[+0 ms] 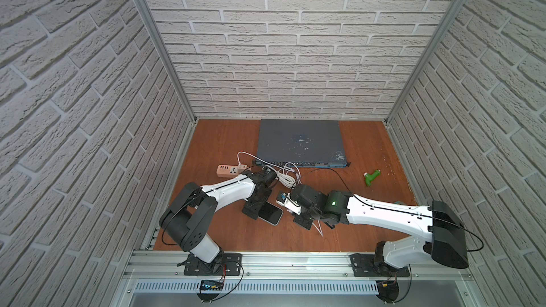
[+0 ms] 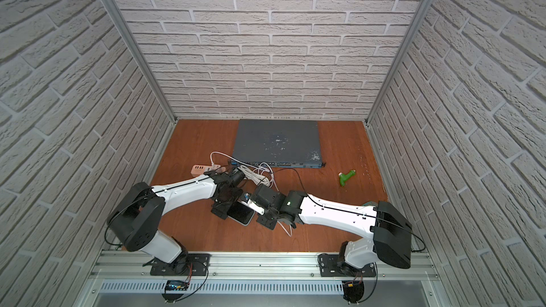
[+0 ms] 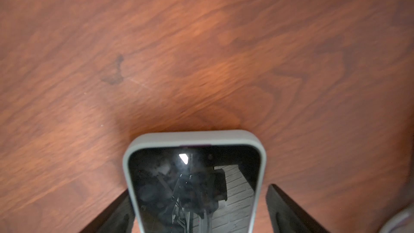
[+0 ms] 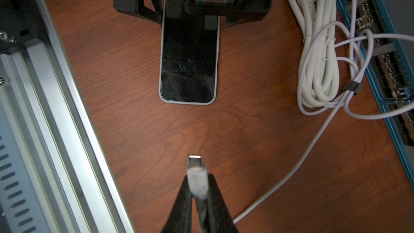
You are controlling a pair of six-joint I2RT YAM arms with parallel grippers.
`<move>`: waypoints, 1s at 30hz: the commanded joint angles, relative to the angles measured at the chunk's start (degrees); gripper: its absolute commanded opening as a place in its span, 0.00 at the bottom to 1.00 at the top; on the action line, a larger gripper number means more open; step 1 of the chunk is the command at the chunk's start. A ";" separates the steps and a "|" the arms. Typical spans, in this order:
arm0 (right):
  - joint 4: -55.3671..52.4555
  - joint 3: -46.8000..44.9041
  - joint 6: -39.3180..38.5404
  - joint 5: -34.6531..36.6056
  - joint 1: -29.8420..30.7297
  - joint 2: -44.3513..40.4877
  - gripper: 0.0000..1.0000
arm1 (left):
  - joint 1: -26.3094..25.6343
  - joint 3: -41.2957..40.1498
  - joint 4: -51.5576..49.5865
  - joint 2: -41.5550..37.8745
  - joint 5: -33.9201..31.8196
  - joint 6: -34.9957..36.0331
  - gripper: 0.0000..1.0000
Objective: Plug the charging cable into the phone
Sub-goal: Place the phone at the center of the board, then pick up the phone at the center of the board.
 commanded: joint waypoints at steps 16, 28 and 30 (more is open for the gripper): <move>2.61 -1.37 0.43 -1.32 -0.34 1.14 0.03 | 5.12 -6.02 6.65 6.34 9.83 5.47 0.82; -0.89 0.95 -0.98 -1.76 -0.43 4.93 0.03 | 5.54 -4.27 3.27 6.00 9.34 8.63 0.00; -3.60 2.26 -1.64 -1.83 -0.34 6.92 0.03 | 5.07 -2.73 0.70 4.60 8.22 9.09 0.00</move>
